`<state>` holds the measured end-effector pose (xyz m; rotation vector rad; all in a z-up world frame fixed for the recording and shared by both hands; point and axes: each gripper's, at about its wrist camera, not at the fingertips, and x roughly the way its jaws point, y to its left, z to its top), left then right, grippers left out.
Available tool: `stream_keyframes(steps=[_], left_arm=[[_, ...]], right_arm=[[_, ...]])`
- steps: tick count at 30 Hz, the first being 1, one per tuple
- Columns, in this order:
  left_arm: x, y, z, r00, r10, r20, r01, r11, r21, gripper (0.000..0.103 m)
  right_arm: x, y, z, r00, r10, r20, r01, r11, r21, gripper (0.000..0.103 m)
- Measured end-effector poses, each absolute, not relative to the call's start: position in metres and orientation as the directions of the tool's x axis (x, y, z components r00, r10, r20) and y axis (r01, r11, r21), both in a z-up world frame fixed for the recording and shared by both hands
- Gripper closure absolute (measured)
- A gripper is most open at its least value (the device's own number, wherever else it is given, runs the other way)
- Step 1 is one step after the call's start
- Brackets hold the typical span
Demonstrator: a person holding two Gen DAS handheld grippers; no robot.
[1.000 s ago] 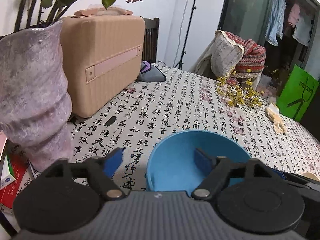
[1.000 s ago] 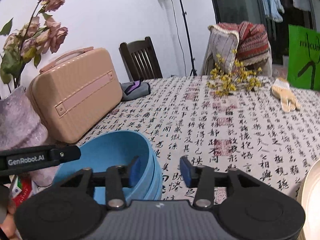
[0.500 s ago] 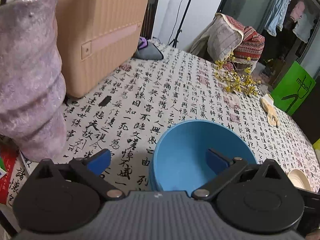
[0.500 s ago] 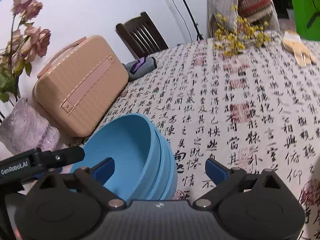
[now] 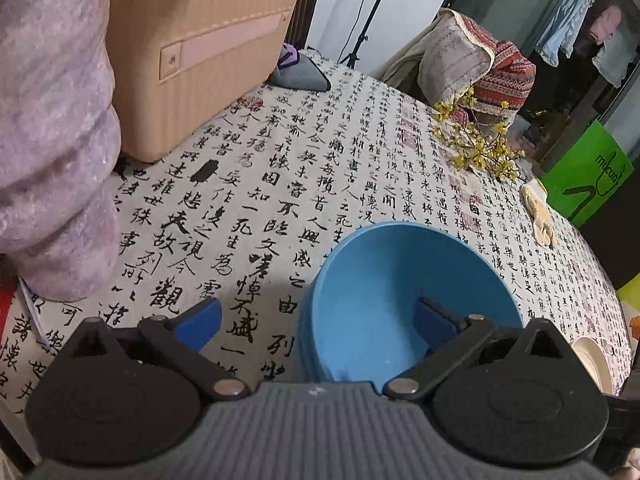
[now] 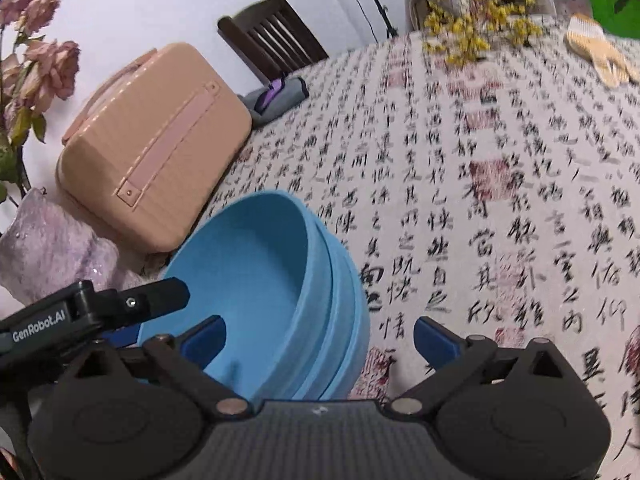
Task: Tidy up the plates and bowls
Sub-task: 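Lower both open grippers onto the rim of the blue bowl stack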
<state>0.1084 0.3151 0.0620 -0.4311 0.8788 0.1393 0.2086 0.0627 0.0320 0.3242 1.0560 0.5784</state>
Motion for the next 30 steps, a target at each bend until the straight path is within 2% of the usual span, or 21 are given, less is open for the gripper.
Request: stream_keyframes(steps=[12, 15, 23, 26, 30], left_arm=[[0.119, 0.322, 0.049, 0.591, -0.091, -0.801, -0.312, 0.891, -0.331, 0.001], [0.118, 0.325, 0.048, 0.588, -0.091, -0.803, -0.317, 0.888, -0.333, 0.006], [0.120, 0.323, 0.049, 0.590, -0.099, -0.801, -0.300, 0.895, -0.331, 0.009], [0.122, 0.317, 0.048, 0.579, -0.104, -0.809, -0.293, 0.899, -0.326, 0.013], [0.125, 0.311, 0.044, 0.562, -0.110, -0.820, -0.293, 0.900, -0.322, 0.027]], right_arm=[[0.220, 0.076, 0.020, 0.290, 0.576, -0.764, -0.232, 0.817, 0.528, 0.001], [0.220, 0.080, 0.018, 0.281, 0.585, -0.761, -0.226, 0.811, 0.540, 0.004], [0.218, 0.062, 0.023, 0.316, 0.599, -0.736, -0.195, 0.800, 0.567, 0.007], [0.222, 0.057, 0.025, 0.330, 0.589, -0.738, -0.181, 0.807, 0.562, 0.010], [0.224, 0.062, 0.027, 0.325, 0.580, -0.747, -0.195, 0.814, 0.547, 0.019]])
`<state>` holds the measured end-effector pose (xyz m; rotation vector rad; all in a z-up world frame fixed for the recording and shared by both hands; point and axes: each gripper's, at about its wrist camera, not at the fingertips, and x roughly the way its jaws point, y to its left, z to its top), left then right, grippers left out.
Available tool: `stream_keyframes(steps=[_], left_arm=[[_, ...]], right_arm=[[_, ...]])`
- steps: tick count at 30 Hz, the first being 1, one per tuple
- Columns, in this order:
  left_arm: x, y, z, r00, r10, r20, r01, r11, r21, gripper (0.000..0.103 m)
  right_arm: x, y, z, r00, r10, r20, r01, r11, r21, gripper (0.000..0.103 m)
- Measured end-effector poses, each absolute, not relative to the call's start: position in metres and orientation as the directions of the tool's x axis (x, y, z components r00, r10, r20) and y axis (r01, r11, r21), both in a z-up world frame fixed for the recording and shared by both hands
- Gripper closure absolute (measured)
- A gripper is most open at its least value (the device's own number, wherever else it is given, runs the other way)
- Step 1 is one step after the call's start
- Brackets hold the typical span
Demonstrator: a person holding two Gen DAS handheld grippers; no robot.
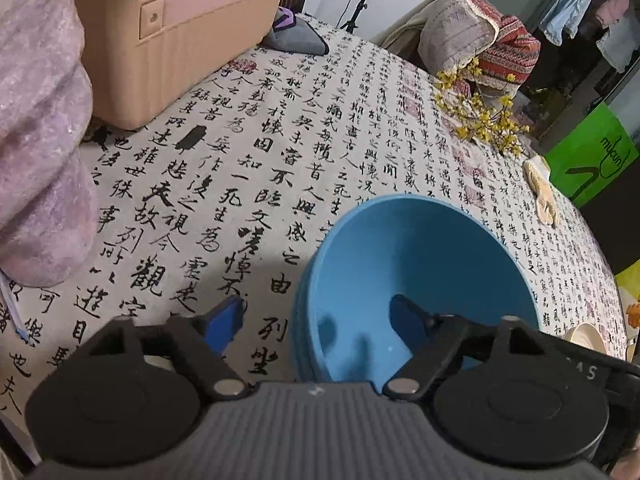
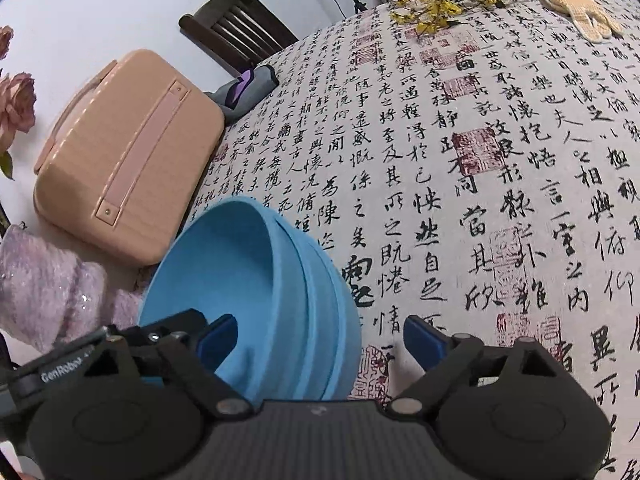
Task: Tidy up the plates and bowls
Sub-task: 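Lower both open grippers onto the rim of the blue bowl stack, then close both grippers on the rim of the blue bowl stack, then lift the blue bowl stack with both grippers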
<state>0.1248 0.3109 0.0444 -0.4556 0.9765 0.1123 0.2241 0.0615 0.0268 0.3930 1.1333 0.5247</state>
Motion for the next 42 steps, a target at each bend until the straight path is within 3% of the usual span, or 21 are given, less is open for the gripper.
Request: stream_keyframes(steps=[8, 10, 14, 18, 27, 42], left_arm=[[0.127, 0.307, 0.037, 0.529, -0.135, -0.838, -0.310, 0.889, -0.338, 0.044], [0.128, 0.306, 0.035, 0.521, -0.142, -0.841, -0.313, 0.886, -0.343, 0.054], [0.128, 0.303, 0.033, 0.510, -0.134, -0.850, -0.329, 0.882, -0.337, 0.058], [0.127, 0.303, 0.029, 0.500, -0.118, -0.858, -0.349, 0.879, -0.325, 0.066], [0.126, 0.296, 0.032, 0.502, -0.075, -0.862, -0.365, 0.885, -0.289, 0.067], [0.124, 0.286, 0.039, 0.516, -0.068, -0.854, -0.353, 0.891, -0.285, 0.067]], right_arm=[[0.227, 0.069, 0.025, 0.280, 0.573, -0.770, -0.185, 0.820, 0.542, 0.039], [0.228, 0.068, 0.023, 0.268, 0.574, -0.774, -0.170, 0.819, 0.549, 0.043], [0.229, 0.066, 0.019, 0.243, 0.573, -0.782, -0.143, 0.819, 0.556, 0.053], [0.226, 0.068, 0.019, 0.236, 0.554, -0.799, -0.154, 0.833, 0.532, 0.057], [0.225, 0.074, 0.023, 0.238, 0.512, -0.825, -0.147, 0.859, 0.491, 0.065], [0.222, 0.061, 0.029, 0.250, 0.517, -0.819, -0.138, 0.856, 0.498, 0.066]])
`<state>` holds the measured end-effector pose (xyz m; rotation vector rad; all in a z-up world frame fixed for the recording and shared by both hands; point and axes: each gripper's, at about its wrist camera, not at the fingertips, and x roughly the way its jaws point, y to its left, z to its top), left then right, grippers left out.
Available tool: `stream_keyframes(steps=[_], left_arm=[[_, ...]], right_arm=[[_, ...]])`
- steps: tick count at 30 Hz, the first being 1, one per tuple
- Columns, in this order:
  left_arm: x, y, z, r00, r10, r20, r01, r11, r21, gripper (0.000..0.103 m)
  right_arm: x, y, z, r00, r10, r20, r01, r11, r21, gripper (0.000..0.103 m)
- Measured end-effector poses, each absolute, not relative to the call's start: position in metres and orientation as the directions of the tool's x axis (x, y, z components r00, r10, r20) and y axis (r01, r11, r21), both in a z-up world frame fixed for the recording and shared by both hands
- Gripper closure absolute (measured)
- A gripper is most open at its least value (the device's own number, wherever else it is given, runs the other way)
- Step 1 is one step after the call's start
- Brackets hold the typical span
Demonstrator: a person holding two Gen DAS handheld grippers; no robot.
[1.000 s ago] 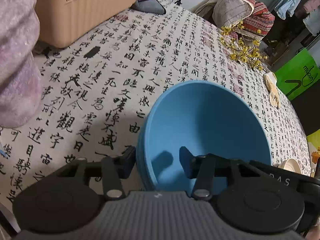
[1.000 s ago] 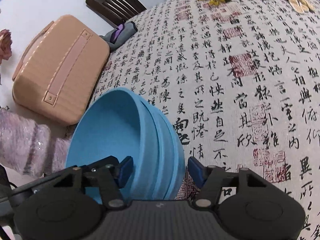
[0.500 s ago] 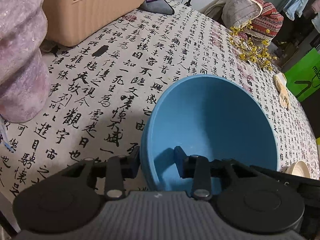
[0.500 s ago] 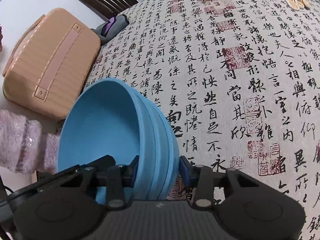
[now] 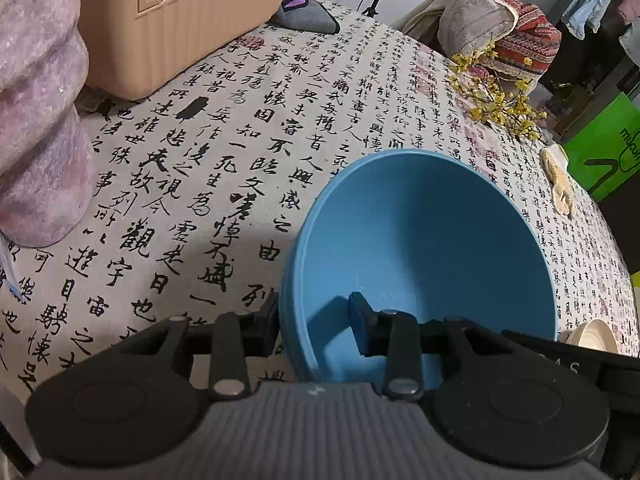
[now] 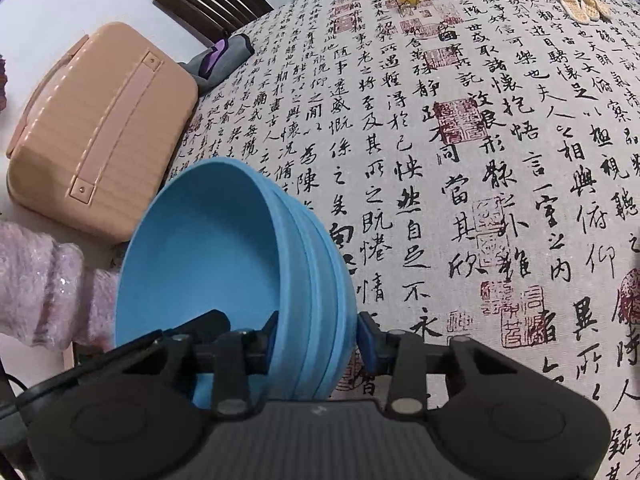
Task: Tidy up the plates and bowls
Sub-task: 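Lift the blue bowl stack with both grippers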
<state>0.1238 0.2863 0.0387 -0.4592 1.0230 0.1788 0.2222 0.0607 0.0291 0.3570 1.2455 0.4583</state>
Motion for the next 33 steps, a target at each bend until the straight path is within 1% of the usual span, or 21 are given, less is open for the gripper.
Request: stream_keyframes(steps=[33], left_arm=[[0.120, 0.248, 0.057, 0.561, -0.062, -0.826, -0.322, 0.903, -0.286, 0.067]], right_arm=[[0.212, 0.015, 0.052, 0.298, 0.525, -0.797, -0.141, 0.850, 0.507, 0.066]])
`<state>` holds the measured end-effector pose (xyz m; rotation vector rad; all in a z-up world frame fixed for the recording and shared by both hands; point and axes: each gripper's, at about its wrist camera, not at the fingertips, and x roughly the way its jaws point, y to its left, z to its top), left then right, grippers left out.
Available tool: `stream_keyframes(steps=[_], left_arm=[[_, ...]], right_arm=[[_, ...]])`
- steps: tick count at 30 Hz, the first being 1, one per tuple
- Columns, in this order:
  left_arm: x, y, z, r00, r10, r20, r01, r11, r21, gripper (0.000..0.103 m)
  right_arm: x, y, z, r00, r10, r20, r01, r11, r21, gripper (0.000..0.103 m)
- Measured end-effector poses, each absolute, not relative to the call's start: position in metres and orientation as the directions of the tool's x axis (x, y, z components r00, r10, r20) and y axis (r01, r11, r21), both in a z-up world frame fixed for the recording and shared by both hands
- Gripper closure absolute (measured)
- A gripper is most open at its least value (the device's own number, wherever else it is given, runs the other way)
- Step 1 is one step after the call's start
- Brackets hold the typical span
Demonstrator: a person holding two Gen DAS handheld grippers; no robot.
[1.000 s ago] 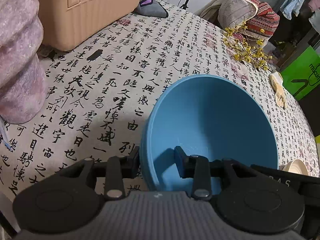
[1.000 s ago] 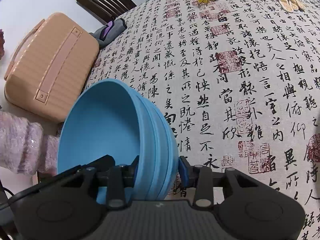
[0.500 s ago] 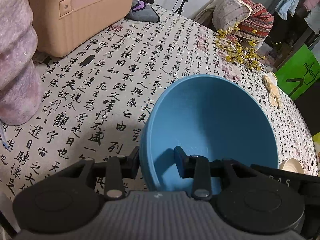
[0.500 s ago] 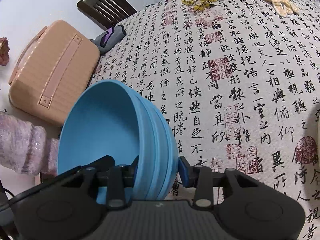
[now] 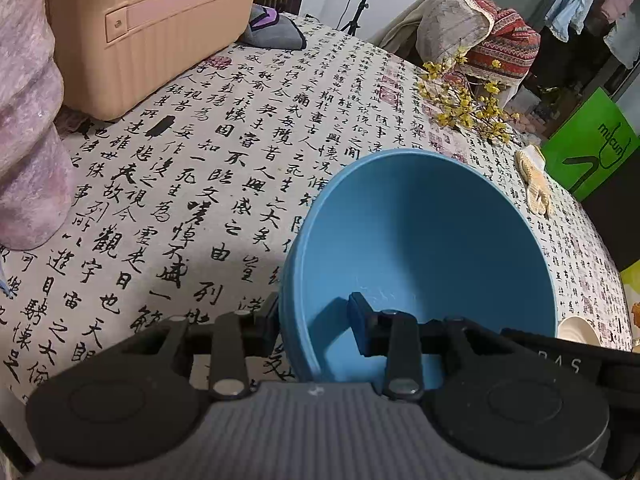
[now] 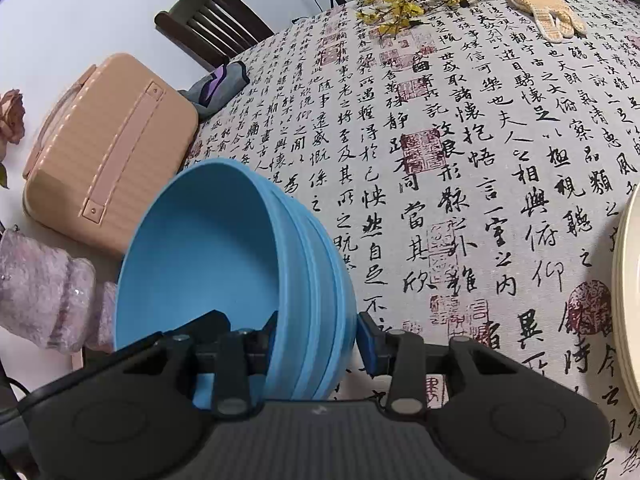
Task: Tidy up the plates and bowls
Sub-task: 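Lift the blue bowl stack with both grippers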
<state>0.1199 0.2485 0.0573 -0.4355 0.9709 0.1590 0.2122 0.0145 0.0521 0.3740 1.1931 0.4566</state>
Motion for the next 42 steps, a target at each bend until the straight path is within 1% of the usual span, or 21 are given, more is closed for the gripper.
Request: stream_keyframes(steps=[42], left_arm=[[0.119, 0.193, 0.076, 0.598, -0.057, -0.800, -0.274, 0.923, -0.270, 0.068]], right_arm=[[0.208, -0.038, 0.065, 0.351, 0.534, -0.769, -0.110, 0.840, 0.532, 0.066]])
